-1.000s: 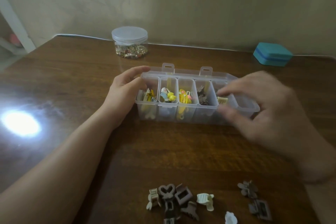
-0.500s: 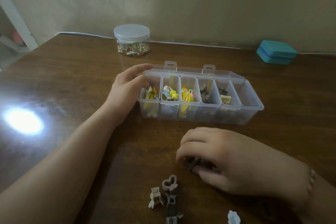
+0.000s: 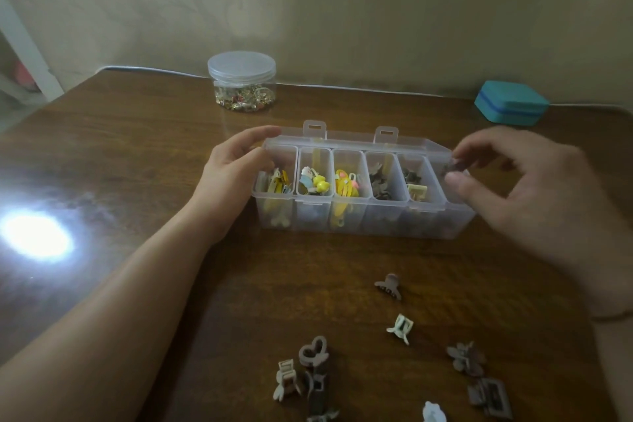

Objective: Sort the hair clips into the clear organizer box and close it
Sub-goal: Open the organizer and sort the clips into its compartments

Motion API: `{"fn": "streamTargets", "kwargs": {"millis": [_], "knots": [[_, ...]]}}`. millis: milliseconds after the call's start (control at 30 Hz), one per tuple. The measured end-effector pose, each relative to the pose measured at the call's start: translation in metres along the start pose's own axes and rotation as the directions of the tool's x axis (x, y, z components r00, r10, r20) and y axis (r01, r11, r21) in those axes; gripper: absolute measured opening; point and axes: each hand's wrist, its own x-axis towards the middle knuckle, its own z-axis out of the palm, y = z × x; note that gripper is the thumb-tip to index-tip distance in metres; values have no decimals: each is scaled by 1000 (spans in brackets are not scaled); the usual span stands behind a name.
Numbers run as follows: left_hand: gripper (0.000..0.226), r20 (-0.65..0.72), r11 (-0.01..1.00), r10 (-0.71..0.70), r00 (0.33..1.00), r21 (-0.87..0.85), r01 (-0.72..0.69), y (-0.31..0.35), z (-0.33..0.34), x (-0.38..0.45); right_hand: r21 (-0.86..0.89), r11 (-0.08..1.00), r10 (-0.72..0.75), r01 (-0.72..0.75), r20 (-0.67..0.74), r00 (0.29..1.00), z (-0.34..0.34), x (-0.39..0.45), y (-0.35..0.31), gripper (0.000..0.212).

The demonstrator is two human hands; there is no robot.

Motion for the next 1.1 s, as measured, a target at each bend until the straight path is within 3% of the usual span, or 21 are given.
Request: {"fn": "streamTargets", "kwargs": {"millis": [67,133,200,233,300,400,533,667,733,833,967,1100], "knots": [[62,0,1000,11,1000,2,-11,0,1,0,-109,994,38,-25,118,992,5,1,5,22],[62,-3,1000,28,1000,6,-28,1,1,-1,-141,990,-16,20,33,999,7,2,3,29],[62,-1,999,31,1000,11,-31,2,2,-1,-35,995,-92,89,-100,991,5,0,-11,26],[62,1,1000,28,1000,14,-28,2,2,-2,41,989,-140,144,-83,987,5,-2,-19,23],[62,2,1000,15,1000,15,-15,2,1,-2,130,966,-238,223,114,964,10,-8,-33,24],[61,-2,1000,6,1000,12,-6,1,0,0,27,955,-280,296,417,865,23,-16,-45,37],[62,9,1000,1,1000,7,-1,1,1,-1,-22,940,-281,342,521,806,28,-17,-47,31],[60,-6,1000,-14,1000,-9,14,0,0,0,54,943,-322,328,391,862,17,-12,-38,23],[60,-6,1000,-10,1000,-8,10,-1,-1,1,119,957,-281,265,150,948,4,-9,-28,19],[60,1,1000,0,1000,-16,0,-3,-1,2,68,988,-134,141,-94,987,-6,-3,-13,13],[60,-9,999,-2,1000,-34,2,-4,-1,3,-65,998,3,-1,22,1000,5,0,5,18],[60,-21,1000,0,1000,-31,-1,-4,-1,3,35,997,-65,70,-109,992,0,2,-4,8]]}}
